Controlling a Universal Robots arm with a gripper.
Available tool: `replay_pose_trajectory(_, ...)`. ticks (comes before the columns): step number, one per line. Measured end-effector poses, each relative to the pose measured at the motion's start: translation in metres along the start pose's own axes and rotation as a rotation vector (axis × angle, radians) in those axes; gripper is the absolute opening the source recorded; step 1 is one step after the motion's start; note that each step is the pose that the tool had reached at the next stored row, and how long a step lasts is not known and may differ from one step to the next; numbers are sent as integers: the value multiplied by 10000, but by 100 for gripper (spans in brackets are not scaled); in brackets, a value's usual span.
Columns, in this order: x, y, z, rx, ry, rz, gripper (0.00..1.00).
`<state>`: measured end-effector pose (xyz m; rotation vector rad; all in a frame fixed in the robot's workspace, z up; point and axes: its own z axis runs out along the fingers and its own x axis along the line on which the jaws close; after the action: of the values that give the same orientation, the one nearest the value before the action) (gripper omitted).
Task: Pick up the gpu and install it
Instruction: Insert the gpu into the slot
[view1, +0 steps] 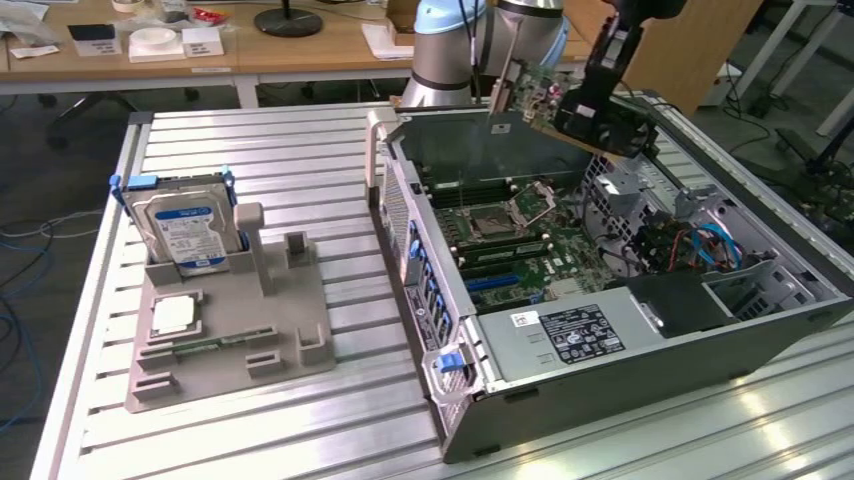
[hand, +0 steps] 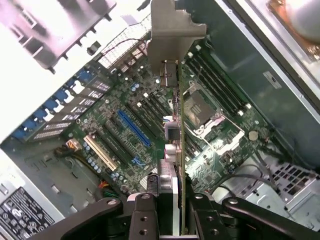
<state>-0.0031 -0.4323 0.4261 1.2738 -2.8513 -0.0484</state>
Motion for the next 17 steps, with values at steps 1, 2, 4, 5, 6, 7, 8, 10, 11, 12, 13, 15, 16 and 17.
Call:
replay_pose_trajectory(1, 0, 0, 0, 1, 6, -165, 28)
replay_pose_trajectory(2, 0, 0, 0, 1, 12, -327, 28)
replay_pose_trajectory(4, 0, 0, 0, 3, 23, -645, 28)
replay_pose_trajectory(5, 0, 0, 0, 3, 28, -792, 28)
replay_pose_trajectory(6, 0, 0, 0, 4, 34, -940, 28)
replay_pose_trajectory(7, 0, 0, 0, 4, 39, -1088, 28)
replay_pose_trajectory(8, 0, 0, 0, 5, 45, -1238, 28)
replay_pose_trajectory(10, 0, 0, 0, 6, 56, -1555, 28)
replay_pose_trajectory(11, 0, 0, 0, 7, 61, -1713, 28)
replay_pose_trajectory(12, 0, 0, 0, 7, 67, -1877, 28)
replay_pose_trajectory(13, 0, 0, 0, 8, 73, -2044, 28)
replay_pose_trajectory(15, 0, 0, 0, 10, 86, -2402, 28)
replay_pose_trajectory(16, 0, 0, 0, 10, 91, -2580, 28)
replay_pose_trajectory(17, 0, 0, 0, 11, 97, -2749, 28)
